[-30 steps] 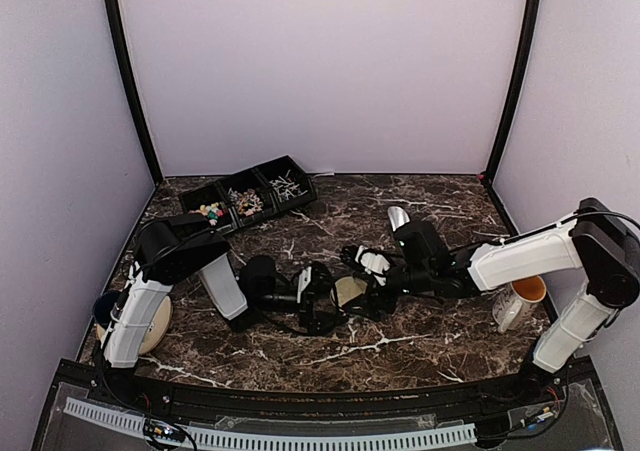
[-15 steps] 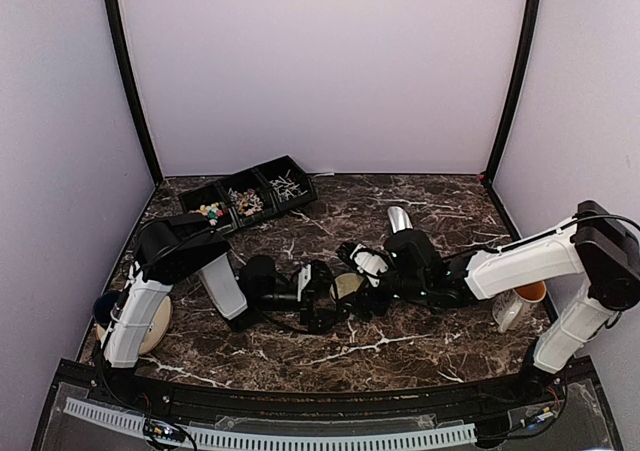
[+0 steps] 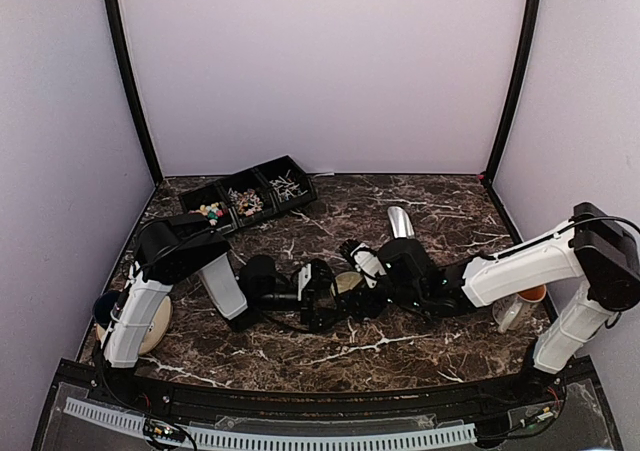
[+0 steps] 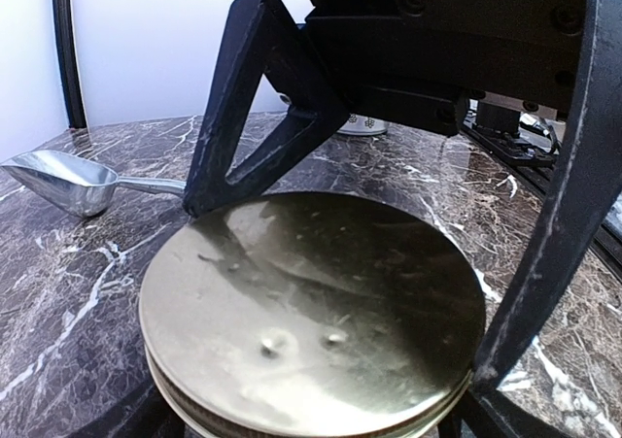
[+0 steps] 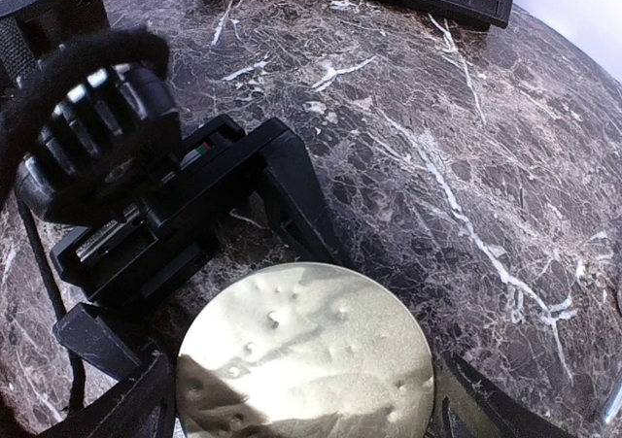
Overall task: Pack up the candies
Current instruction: Screw the box lid onto the packing box.
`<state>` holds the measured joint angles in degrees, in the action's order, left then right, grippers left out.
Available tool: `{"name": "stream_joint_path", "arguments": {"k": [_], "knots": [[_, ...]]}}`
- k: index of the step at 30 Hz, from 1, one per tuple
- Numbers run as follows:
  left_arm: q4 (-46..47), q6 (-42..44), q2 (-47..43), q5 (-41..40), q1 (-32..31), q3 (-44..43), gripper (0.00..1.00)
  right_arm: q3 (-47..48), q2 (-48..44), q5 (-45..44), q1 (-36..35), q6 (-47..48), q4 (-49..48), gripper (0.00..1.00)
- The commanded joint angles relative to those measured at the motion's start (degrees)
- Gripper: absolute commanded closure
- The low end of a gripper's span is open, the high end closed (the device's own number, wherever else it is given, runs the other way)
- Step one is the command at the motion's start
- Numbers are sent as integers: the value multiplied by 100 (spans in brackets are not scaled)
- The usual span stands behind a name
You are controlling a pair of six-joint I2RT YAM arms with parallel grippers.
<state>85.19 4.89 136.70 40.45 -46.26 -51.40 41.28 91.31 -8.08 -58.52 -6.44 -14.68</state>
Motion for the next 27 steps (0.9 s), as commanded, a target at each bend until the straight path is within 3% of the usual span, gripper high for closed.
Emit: {"name": "stream_joint_path", "arguments": {"k": [1,27], "knots": [[-835,-25,387,-489,81,77,12,-122,48,-89,-131,-325,234,10],[-889,4,409,-511,108,54,11,-134,-460,166,-396,-178,656,6]]}}
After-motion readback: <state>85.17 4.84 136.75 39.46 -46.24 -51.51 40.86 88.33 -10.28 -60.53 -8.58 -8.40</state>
